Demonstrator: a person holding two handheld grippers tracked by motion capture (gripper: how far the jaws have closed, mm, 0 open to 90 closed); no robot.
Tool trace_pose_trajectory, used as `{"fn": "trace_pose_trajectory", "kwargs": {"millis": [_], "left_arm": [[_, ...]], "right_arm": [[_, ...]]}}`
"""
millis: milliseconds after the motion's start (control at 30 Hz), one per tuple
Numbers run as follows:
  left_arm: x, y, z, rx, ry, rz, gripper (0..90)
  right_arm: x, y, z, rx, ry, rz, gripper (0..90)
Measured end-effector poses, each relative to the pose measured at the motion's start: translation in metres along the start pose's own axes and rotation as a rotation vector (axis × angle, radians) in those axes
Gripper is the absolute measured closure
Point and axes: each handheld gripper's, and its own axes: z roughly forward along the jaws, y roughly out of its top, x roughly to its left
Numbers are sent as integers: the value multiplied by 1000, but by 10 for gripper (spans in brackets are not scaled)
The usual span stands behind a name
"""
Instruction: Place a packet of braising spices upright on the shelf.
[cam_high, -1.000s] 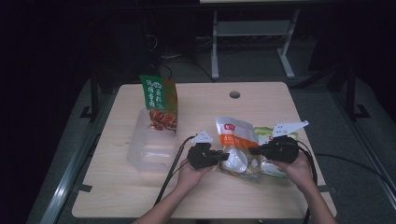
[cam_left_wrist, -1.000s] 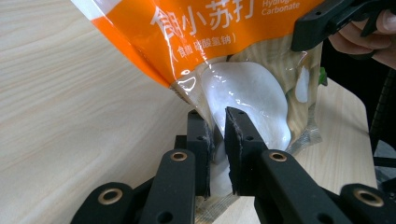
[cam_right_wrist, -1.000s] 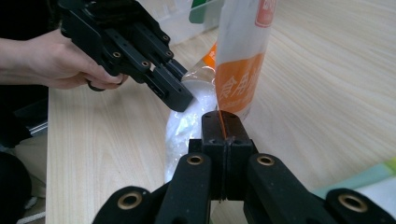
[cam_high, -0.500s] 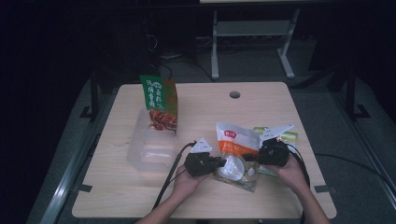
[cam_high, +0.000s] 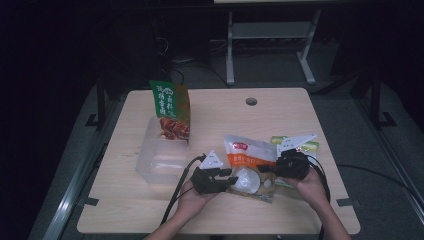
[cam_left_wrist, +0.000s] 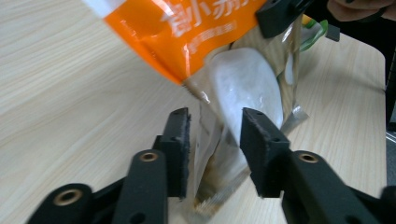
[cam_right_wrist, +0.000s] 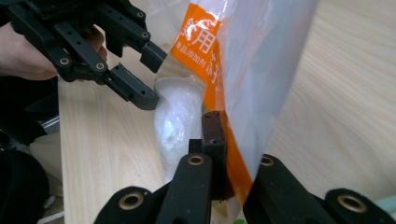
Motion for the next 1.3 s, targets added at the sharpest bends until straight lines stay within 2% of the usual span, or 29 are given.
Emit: {"fn": "trace_pose_trajectory", "kwargs": {"millis": [200, 333, 467, 567, 700, 800, 900, 1133, 1300], "left_arm": [[1, -5, -15, -1, 24, 19, 567], [0, -10, -23, -15, 37, 15, 527], [-3, -15, -30, -13, 45, 50, 519], [-5, -19, -33, -14, 48, 60, 505], [-7, -25, -38, -17, 40, 51, 478], [-7, -28, -41, -29, 45, 64, 465], [-8, -30, -42, -40, 40, 49, 457], [-11, -31, -44, -48, 38, 63, 447], [-12, -32, -44, -57, 17, 62, 440]], "right_arm": [[10, 9, -1, -28, -15, -26, 900], [12, 16, 0, -40, -33, -32, 900], [13, 23, 2, -42, -41, -34, 900], [14, 28, 4, -44, -47, -39, 900], [15, 36, 7, -41, -51, -47, 900], [16, 42, 9, -45, -49, -47, 900], [18, 48, 12, -48, -50, -52, 900], [20, 64, 15, -64, -50, -60, 900], [25, 78, 14, -87, -44, -75, 900]]}}
